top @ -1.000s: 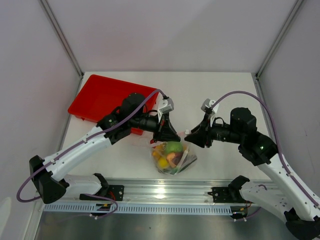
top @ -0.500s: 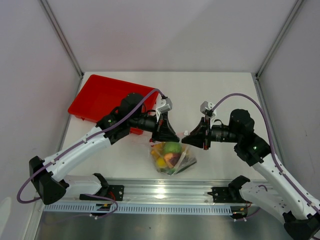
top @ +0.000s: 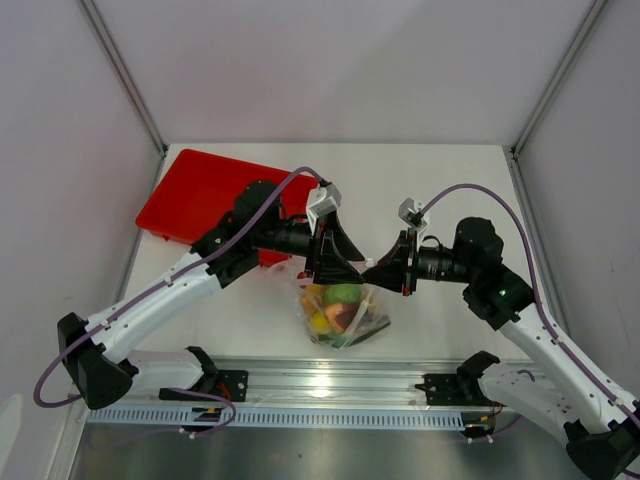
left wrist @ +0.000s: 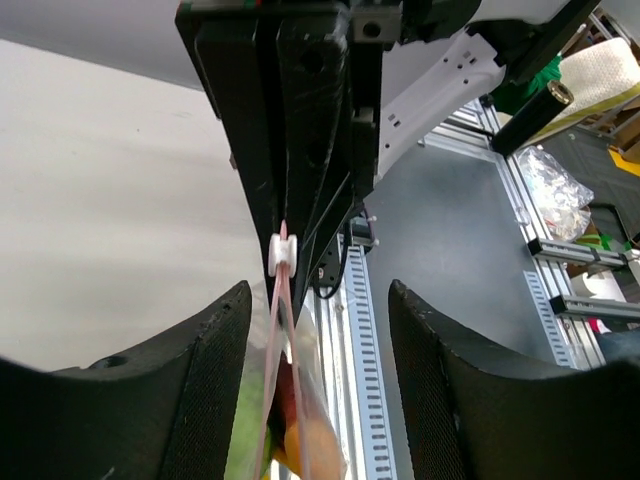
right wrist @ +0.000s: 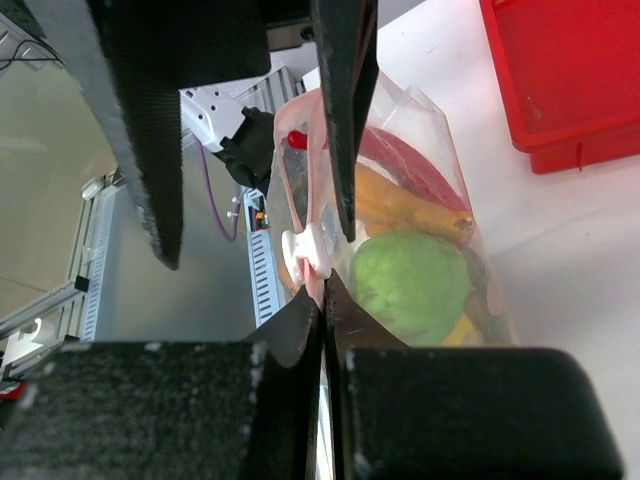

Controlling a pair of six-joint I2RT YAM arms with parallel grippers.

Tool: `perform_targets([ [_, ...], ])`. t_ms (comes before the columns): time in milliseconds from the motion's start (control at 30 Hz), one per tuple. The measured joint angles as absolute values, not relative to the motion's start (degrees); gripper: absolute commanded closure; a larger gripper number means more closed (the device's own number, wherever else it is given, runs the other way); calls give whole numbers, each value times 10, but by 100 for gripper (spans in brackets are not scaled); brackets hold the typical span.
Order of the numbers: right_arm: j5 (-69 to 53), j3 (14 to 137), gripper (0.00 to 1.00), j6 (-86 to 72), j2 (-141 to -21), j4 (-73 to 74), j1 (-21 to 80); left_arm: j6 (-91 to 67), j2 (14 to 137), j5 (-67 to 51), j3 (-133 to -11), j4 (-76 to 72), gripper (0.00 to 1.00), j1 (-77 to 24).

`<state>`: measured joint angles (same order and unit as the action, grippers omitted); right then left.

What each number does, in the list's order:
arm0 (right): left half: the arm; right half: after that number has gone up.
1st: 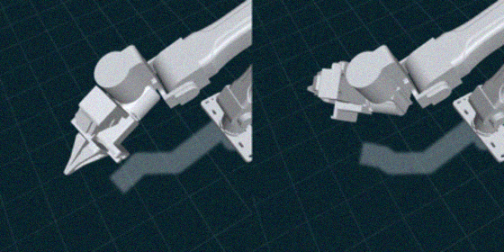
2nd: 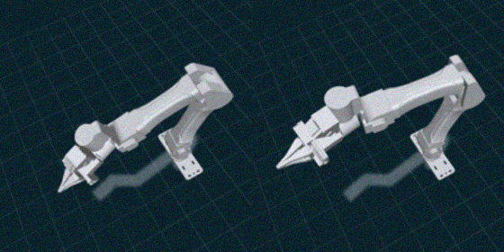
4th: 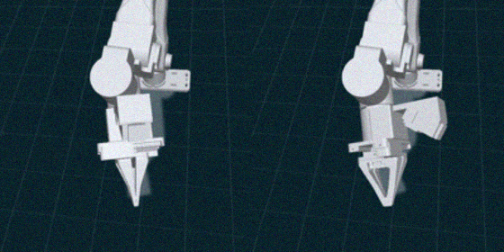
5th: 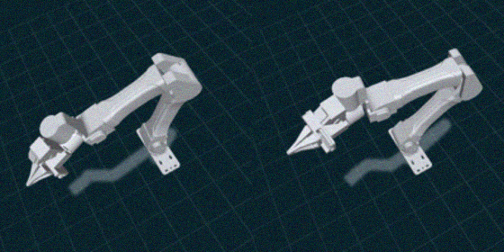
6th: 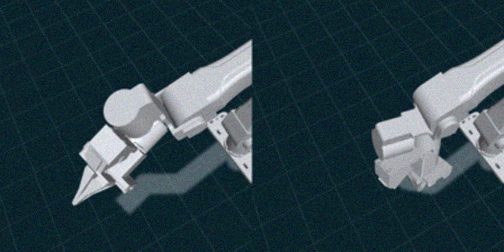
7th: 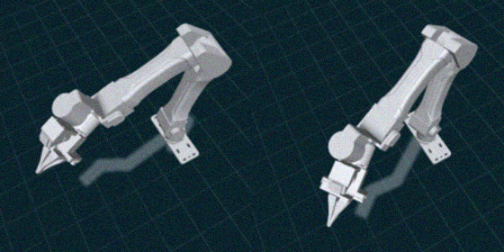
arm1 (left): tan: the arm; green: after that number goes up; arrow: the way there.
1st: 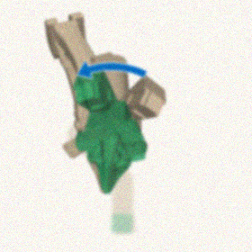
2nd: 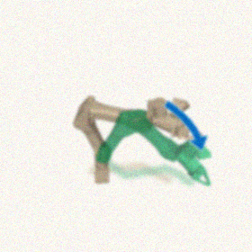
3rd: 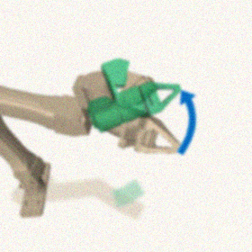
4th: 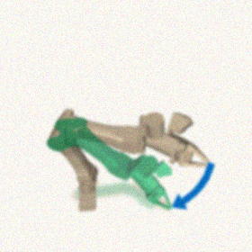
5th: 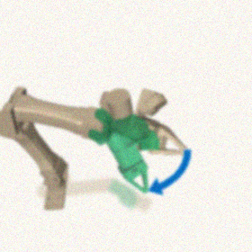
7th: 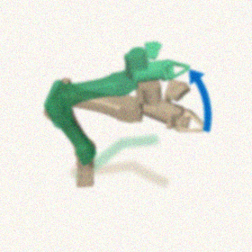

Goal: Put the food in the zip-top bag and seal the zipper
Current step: Zip the zipper food storage bag at the center of the board.

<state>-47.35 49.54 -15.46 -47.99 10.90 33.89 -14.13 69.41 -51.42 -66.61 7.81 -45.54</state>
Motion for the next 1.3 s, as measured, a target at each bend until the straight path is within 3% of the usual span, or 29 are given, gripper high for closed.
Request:
perform_targets([
  [167, -469, 495, 100, -161, -482, 109, 339, -150, 704, -517, -681, 50, 52, -455],
  [567, -468, 495, 100, -161, -483, 110, 339, -156, 735, -532, -688, 34, 62, -455],
  [700, -468, 496, 100, -161, -483, 111, 339, -158, 743, -532, -700, 36, 84, -455],
  [733, -468, 496, 100, -160, -483, 112, 339, -159, 746, -531, -703, 36, 94, -455],
  [800, -467, 496, 100, -160, -483, 116, 339, -161, 748, -531, -708, 39, 99, -455],
  [933, -461, 496, 100, -161, -483, 118, 339, -160, 750, -530, -710, 44, 96, -455],
  [967, -460, 496, 100, -161, -483, 118, 339, -160, 750, -530, -710, 44, 90, -455],
  [1000, -459, 496, 100, -161, -483, 118, 339, -160, 750, -529, -710, 44, 70, -455],
  [1100, -455, 496, 100, -162, -483, 118, 339, -160, 750, -533, -710, 48, 56, -455],
  [1300, -453, 496, 100, -163, -483, 118, 338, -162, 750, -538, -710, 53, 57, -455],
])
